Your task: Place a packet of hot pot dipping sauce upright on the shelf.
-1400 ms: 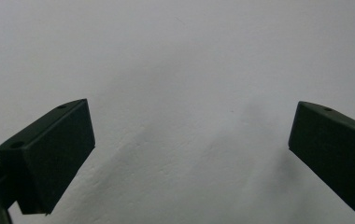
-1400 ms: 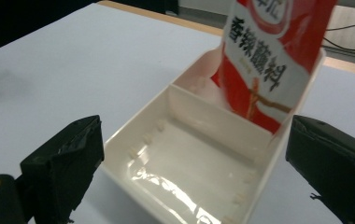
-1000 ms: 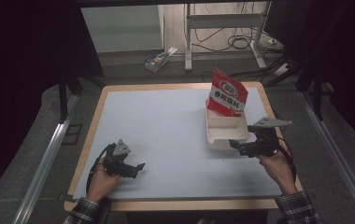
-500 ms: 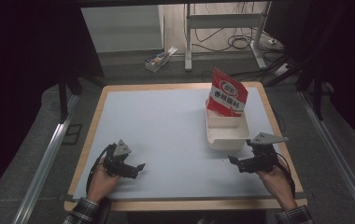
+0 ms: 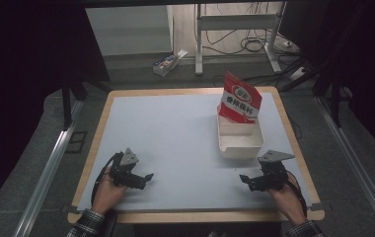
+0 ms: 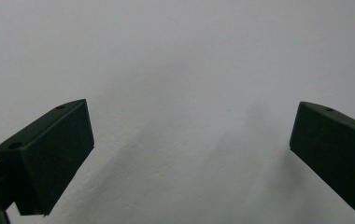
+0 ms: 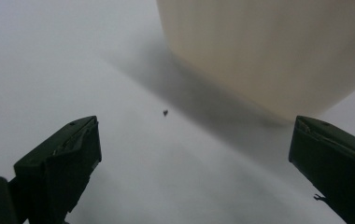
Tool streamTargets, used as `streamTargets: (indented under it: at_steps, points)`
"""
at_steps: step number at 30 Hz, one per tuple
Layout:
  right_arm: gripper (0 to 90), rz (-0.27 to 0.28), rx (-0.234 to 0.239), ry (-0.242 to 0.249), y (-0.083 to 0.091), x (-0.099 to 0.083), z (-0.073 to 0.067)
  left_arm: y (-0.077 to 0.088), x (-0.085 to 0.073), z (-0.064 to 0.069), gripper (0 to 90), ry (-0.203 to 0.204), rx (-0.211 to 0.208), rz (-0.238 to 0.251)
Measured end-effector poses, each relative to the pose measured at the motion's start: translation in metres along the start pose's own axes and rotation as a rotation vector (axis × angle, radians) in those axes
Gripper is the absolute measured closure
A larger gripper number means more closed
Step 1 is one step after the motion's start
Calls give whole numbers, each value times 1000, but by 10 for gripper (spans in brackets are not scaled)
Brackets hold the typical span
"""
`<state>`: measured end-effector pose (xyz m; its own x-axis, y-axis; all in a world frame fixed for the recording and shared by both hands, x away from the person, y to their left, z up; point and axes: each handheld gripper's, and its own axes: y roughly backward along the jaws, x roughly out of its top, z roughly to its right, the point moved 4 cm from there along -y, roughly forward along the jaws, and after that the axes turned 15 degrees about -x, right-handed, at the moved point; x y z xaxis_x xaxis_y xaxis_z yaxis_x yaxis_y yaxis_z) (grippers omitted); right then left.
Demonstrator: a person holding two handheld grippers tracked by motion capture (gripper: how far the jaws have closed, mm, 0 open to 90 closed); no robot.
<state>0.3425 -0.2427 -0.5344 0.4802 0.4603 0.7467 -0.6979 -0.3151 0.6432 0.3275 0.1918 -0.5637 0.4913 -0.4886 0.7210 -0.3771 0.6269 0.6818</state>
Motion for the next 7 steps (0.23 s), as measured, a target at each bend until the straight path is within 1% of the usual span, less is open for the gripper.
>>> streamTargets:
  at_steps: [3, 5, 7]
  points:
    - [23, -31, -6, 33, -5, -4, -1, -1, 0, 0, 0, -1, -1, -1]
    - [23, -27, -7, 41, -5, -3, -2, 0, 0, 0, 0, -1, -1, 0]
    - [21, -26, -18, 44, -4, -2, -1, -1, 1, 0, 0, -2, 0, 2]
